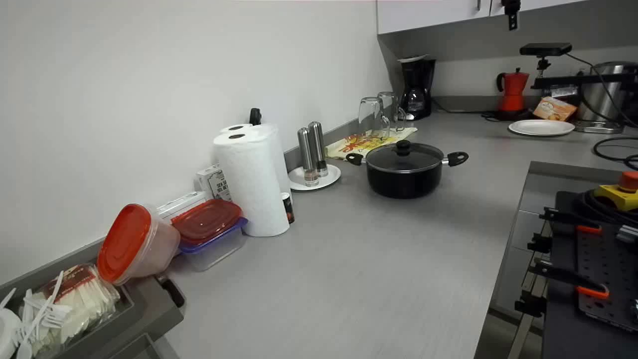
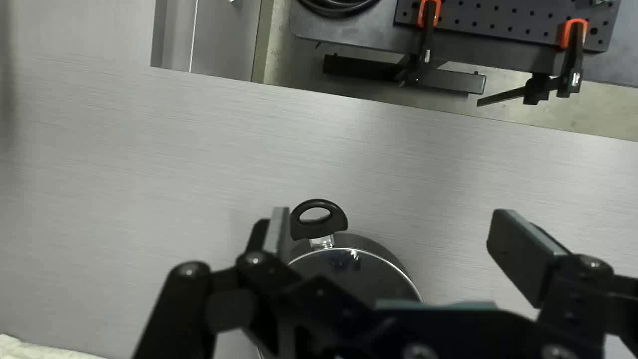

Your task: Pick up the lid from the pot and put it on the table.

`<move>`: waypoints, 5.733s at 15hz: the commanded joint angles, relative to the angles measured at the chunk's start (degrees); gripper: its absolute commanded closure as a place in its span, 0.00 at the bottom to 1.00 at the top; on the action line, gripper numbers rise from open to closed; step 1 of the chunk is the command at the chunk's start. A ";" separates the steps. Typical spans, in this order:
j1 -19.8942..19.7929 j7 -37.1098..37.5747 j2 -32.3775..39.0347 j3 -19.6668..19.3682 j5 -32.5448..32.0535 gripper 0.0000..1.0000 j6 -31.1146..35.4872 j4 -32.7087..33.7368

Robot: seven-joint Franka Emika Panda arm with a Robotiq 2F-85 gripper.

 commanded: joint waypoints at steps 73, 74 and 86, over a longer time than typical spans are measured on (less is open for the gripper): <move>-1.40 16.53 54.94 8.14 8.06 0.00 22.82 28.66; -1.33 16.66 55.00 8.11 8.00 0.00 22.82 28.59; -1.78 16.27 55.33 8.02 8.09 0.25 22.72 27.00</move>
